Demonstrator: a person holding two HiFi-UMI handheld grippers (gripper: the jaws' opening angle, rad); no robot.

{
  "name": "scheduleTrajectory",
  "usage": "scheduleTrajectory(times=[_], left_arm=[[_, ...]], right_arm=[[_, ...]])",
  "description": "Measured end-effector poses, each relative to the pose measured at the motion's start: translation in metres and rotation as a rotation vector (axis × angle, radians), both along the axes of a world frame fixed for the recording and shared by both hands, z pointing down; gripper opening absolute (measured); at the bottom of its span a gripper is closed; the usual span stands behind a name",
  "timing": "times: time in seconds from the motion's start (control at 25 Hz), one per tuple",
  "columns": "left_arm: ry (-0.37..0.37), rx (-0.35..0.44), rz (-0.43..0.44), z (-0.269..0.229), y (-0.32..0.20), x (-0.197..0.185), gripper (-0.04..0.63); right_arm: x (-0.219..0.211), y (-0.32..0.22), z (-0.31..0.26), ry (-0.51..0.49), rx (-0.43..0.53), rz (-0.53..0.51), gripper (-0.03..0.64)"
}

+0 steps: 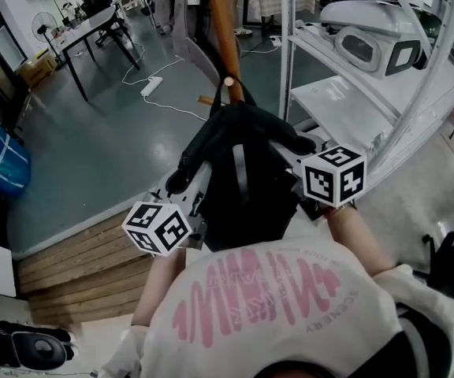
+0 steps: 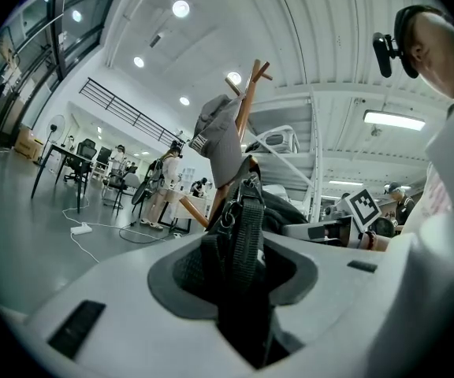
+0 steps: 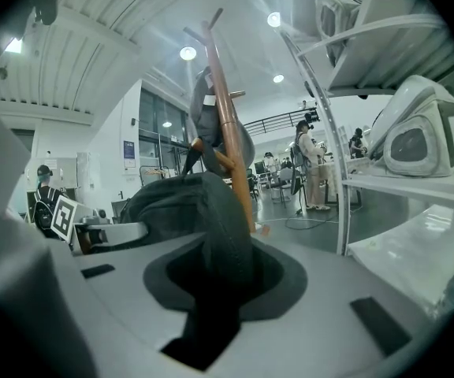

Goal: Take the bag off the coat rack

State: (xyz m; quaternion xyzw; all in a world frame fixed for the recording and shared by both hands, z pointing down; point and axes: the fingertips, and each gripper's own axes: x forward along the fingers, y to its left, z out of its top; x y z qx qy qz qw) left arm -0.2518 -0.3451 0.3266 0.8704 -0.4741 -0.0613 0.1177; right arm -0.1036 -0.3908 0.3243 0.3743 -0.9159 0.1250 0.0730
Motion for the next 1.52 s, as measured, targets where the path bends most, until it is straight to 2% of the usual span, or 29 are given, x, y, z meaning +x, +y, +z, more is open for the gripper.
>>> scheduleTrajectory(times=[0.52,0.96,1.2,1.52], left_arm=[[0.001,0.046,0.036,-0.017,0.019,0.000,0.117],[-0.012,0.067,0.073,-0.023,0.057,-0.004,0.117],[-0.013,0.051,0.077,-0.018,0.075,-0.008,0.117],[-0.006,0.000,0.015,0.002,0.092,-0.009,0.117]], right_arm=[[0.000,0.023,-0.018,0.004,0.039,0.029,0.091],[-0.002,0.065,-0.023,-0.003,0.051,0.063,0.091],[-0.005,0.086,-0.017,-0.005,0.030,0.083,0.091],[-0.006,0.098,0.007,-0.004,-0.031,0.051,0.094]])
